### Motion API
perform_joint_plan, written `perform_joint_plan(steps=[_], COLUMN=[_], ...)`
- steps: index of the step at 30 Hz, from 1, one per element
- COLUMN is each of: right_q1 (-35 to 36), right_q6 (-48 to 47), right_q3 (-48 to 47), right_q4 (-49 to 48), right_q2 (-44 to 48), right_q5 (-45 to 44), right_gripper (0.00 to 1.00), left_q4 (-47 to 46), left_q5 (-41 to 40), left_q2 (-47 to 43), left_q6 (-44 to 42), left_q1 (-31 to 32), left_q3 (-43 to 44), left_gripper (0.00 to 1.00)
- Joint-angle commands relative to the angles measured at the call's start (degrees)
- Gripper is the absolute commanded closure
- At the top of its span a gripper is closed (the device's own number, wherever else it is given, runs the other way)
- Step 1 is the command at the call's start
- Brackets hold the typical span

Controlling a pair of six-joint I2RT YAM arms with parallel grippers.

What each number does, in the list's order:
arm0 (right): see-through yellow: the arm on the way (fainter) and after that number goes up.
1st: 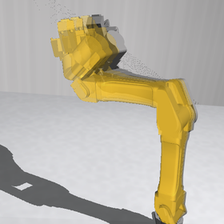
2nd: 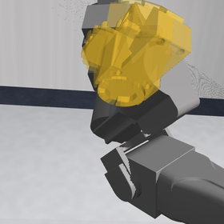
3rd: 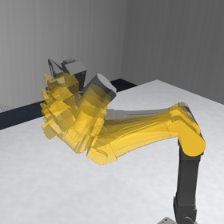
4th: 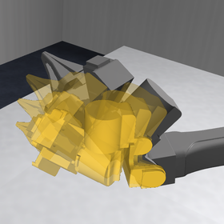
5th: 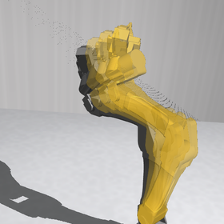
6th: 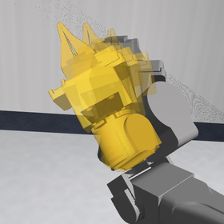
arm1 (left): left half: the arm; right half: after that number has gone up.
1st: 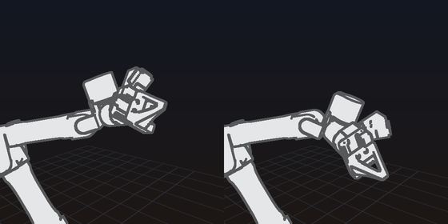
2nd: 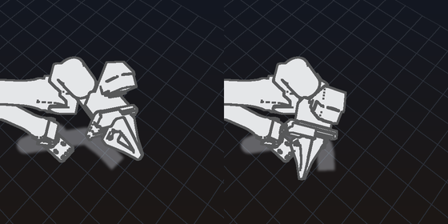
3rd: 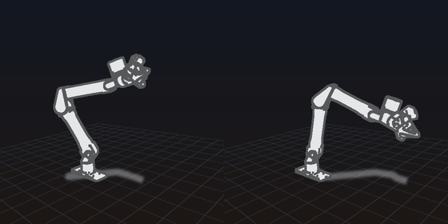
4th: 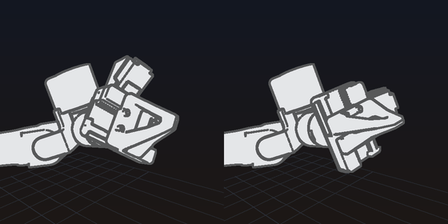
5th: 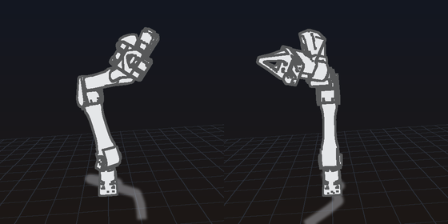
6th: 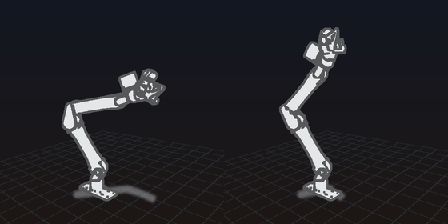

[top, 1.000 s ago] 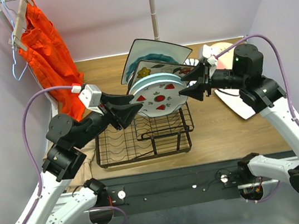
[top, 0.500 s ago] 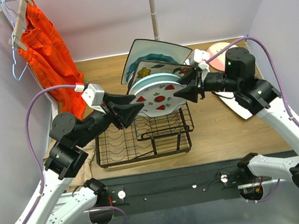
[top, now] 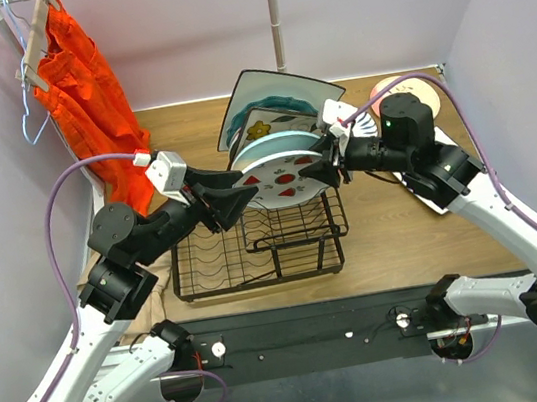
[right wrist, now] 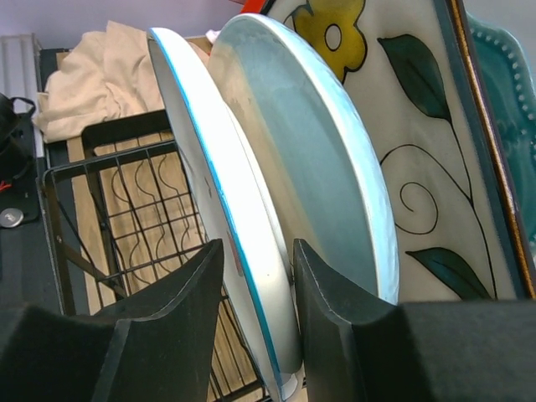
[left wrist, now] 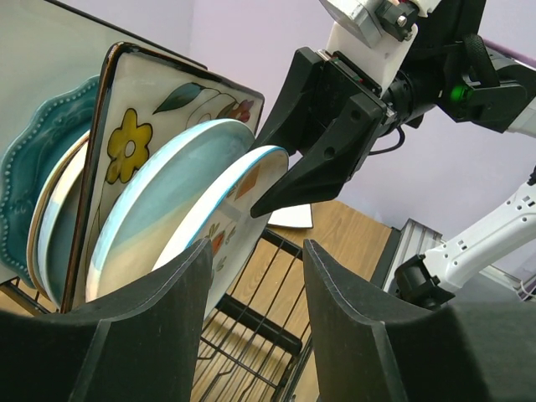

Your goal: Unload the plates from the dish rack

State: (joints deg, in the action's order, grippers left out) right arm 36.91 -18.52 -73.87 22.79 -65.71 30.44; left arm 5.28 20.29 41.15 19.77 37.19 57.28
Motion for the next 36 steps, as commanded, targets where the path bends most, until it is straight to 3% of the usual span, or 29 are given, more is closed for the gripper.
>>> perform_joint_plan(steps=[1,4,13,19,36], right_q1=[0.89,0.89,0.89,0.89,0.89], right_q6=[-1.43,-2.13,-3.45,-4.33,-1.25], right_q3=[0.21,0.91,2.59,1.53,-4.26], right_q4=[-0.37,-0.37,-3.89,-4.94,-10.48], right_q2=[0.67,1.11,4.89,4.89,5.95], right_q5=[-2.31,-2.92,-4.6,-4.77,-4.86], right_gripper=[0.54,0.56,0.75,0.99,0.99], left_q4=[-0.53,-0.36,0.08,0.26,1.57], left_q5=[0.8,0.8,0.62,0.54,0.01], left_q2=[-0.63,-0.54,-0.89,-1.24,-1.95], left_q6=[0.18,0.18,0.44,0.71,1.15], left_q1=[-0.19,-0.27,-0.27,-0.19,-0.27], left_q3=[0.56,0.73,1.17,1.43,3.45], left_gripper=[0.44,0.44,0.44,0.44,0.44])
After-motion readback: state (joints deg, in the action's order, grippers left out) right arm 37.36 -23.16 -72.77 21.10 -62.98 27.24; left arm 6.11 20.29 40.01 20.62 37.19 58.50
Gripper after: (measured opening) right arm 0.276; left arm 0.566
